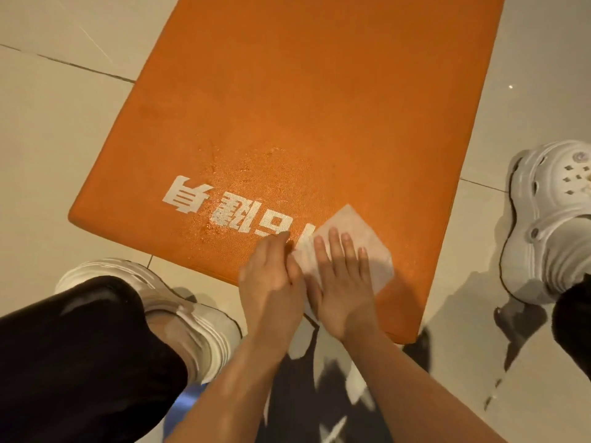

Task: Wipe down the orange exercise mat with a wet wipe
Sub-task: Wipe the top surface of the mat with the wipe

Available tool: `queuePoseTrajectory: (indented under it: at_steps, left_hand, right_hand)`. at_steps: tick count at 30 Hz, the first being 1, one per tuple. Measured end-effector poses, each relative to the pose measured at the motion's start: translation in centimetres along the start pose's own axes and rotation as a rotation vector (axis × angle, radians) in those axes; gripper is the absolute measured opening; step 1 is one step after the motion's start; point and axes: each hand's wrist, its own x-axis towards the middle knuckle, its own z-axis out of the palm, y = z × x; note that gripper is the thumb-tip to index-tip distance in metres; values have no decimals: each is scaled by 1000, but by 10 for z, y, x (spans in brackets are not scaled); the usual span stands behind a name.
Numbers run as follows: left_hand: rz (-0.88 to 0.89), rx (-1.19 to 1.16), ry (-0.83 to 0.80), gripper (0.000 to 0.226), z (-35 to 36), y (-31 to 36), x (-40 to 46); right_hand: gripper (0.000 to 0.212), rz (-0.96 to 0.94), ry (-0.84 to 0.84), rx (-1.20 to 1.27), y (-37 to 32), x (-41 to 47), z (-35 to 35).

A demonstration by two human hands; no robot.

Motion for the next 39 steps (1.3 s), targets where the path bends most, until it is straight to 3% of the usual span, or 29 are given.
queuePoseTrajectory:
  at_steps: [1, 3, 5, 7, 9, 13, 16, 20, 22, 24, 28, 33, 39]
  left_hand:
    - [108, 48, -56, 30, -9, 5, 11]
    - [528, 305, -137, 19, -32, 17, 34]
    - [966, 730, -424, 20, -64, 32, 54]
    - [1133, 1076, -744, 29, -100, 45, 75]
    - [1102, 1205, -844, 37, -135, 44, 94]
    - [832, 1209, -934, 44, -176, -12, 114]
    - [557, 1063, -817, 50, -167, -62, 127]
    - [566, 760, -551, 57, -123, -119, 121]
    - [416, 622, -432, 56, -106, -139, 107]
    - [295, 593, -440, 59, -101, -156, 92]
    - [444, 671, -565, 58, -111, -177, 93]
    - [365, 619, -542, 57, -102, -169, 93]
    - [425, 622, -533, 61, -111, -177, 96]
  right_hand:
    - [62, 13, -20, -25, 0, -14, 1]
    - [66, 34, -51, -70, 0, -33, 2]
    - [67, 51, -87, -75, -1, -38, 1]
    - [68, 70, -108, -64, -2, -37, -2]
    - [68, 72, -150, -62, 0, -36, -4]
    - [69, 70, -126, -70, 2, -38, 7]
    - [69, 42, -97, -97, 0, -38, 14]
    - [71, 86, -51, -65, -15, -23, 12]
    - [72, 98, -20, -39, -28, -11, 12]
    - [73, 93, -9, -46, -44, 8, 10]
    - [73, 59, 27, -79, -87, 53, 13]
    - [73, -158, -47, -44, -101, 111, 1]
    - [71, 233, -30, -26, 24, 162, -49]
